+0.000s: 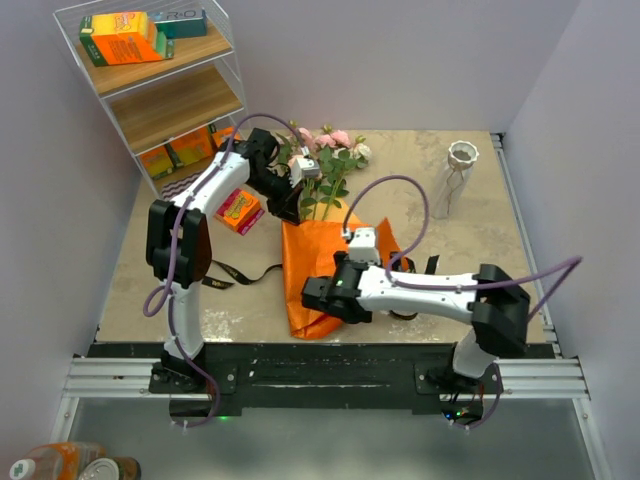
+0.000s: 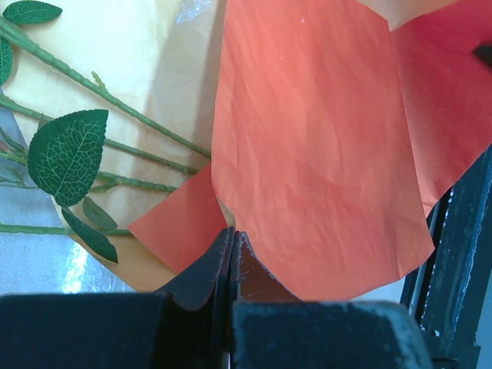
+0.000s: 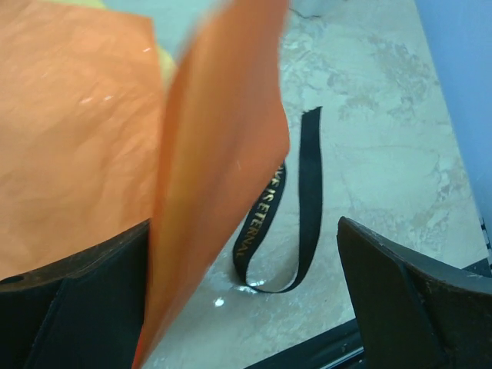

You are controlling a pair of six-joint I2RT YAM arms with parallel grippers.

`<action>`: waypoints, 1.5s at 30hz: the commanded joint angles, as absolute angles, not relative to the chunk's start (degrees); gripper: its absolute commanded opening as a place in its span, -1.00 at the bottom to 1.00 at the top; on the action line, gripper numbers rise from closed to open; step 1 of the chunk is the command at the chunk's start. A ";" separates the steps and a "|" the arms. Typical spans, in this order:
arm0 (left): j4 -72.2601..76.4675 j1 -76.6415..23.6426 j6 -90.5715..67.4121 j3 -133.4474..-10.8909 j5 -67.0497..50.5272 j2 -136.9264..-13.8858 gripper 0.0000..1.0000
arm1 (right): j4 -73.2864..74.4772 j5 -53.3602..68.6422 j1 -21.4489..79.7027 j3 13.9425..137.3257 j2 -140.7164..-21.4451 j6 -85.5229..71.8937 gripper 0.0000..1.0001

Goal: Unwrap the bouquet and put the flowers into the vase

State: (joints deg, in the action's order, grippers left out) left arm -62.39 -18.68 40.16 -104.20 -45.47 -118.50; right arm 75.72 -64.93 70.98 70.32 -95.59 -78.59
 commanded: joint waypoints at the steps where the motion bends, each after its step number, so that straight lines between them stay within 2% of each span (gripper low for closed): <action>1: -63.10 -18.54 41.05 -105.73 -45.97 -115.49 -1.00 | 82.53 -65.39 67.51 66.45 -87.64 -82.53 0.98; 8: -64.16 -18.54 41.05 -107.84 -46.49 -115.75 -1.00 | 82.62 -60.39 66.80 62.49 -78.15 -78.15 0.98; 12: -65.21 -18.54 41.74 -109.16 -48.07 -116.80 -1.00 | 82.01 -58.63 66.71 70.36 -70.78 -71.39 0.98; 15: -66.97 -18.54 43.14 -109.51 -49.82 -116.89 -1.00 | 76.83 -56.70 66.71 79.93 -67.34 -57.52 0.98; 19: -67.59 -18.54 45.17 -105.75 -52.29 -116.28 -1.00 | 56.06 -45.56 64.62 85.34 -61.01 -36.59 0.98; 21: -66.62 -18.54 45.26 -104.25 -52.73 -116.10 -1.00 | 50.38 -35.83 61.80 83.16 -60.82 -31.30 0.98; 23: -66.01 -18.54 45.53 -102.75 -52.82 -116.02 -1.00 | 47.73 -32.45 58.11 81.40 -63.61 -30.76 0.98; 28: -64.60 -18.46 45.27 -101.25 -53.09 -115.66 -1.00 | 34.67 -21.13 51.35 66.73 -67.32 -31.46 0.97; 32: -61.45 -18.46 43.51 -100.37 -51.51 -114.87 -0.73 | 26.55 -14.43 46.85 57.85 -68.64 -31.73 0.92; 42: -58.71 -18.02 42.89 -97.56 -48.16 -113.03 -0.71 | 13.99 -1.42 40.52 45.19 -67.68 -34.36 0.90; 45: -58.62 -18.02 42.80 -97.47 -48.08 -113.03 -0.71 | 10.29 -0.18 39.20 42.55 -68.64 -35.42 0.82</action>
State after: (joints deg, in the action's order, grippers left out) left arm -60.03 -18.55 43.07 -97.84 -48.14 -116.09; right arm 18.20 -5.58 40.60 45.80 -68.29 -33.87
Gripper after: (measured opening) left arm 0.143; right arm 0.930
